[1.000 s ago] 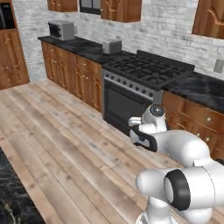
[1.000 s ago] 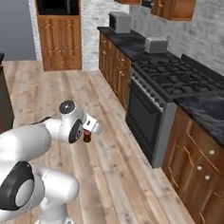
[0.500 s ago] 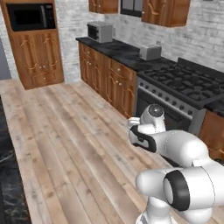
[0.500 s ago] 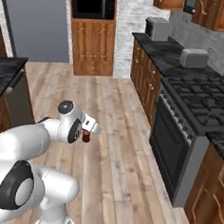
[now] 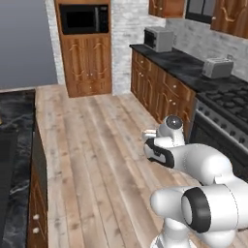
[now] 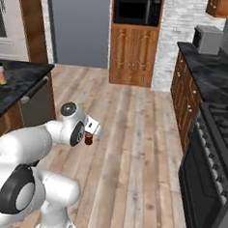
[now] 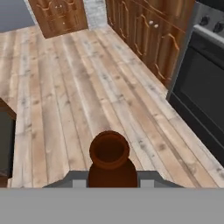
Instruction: Place the large bottle from the dining counter next to the other large bottle outside the sink, and place the small bottle from the dining counter next to the other small bottle inside the sink.
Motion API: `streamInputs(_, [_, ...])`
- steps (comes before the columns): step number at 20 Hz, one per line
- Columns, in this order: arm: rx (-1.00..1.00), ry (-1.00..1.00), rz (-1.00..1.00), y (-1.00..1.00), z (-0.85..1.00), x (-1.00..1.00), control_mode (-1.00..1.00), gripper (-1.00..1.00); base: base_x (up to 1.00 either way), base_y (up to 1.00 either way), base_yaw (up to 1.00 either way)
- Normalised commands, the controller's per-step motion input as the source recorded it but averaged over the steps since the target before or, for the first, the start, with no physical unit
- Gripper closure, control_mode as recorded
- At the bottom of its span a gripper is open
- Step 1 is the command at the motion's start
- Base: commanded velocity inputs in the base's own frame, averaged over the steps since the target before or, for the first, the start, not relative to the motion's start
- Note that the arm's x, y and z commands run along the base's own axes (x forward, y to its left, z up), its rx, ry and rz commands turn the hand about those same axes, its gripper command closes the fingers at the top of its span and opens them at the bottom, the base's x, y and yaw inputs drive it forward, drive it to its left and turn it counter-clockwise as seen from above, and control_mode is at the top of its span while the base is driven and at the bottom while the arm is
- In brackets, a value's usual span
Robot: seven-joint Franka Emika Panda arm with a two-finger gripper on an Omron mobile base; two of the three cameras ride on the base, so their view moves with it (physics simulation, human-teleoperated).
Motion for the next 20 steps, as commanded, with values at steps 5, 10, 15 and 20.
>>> streamInputs(5, [0.0, 0.0, 0.0, 0.0, 0.0, 0.0, 1.0, 1.0, 0.58, -0.12, 0.44])
streamInputs(10, [0.0, 0.0, 0.0, 0.0, 0.0, 0.0, 1.0, 1.0, 0.36, -0.27, 0.46])
streamInputs(15, [0.0, 0.0, 0.0, 0.0, 0.0, 0.0, 1.0, 1.0, 0.31, -0.37, 0.46])
streamInputs(20, [0.0, 0.0, 0.0, 0.0, 0.0, 0.0, 1.0, 1.0, 0.43, -0.36, 0.44])
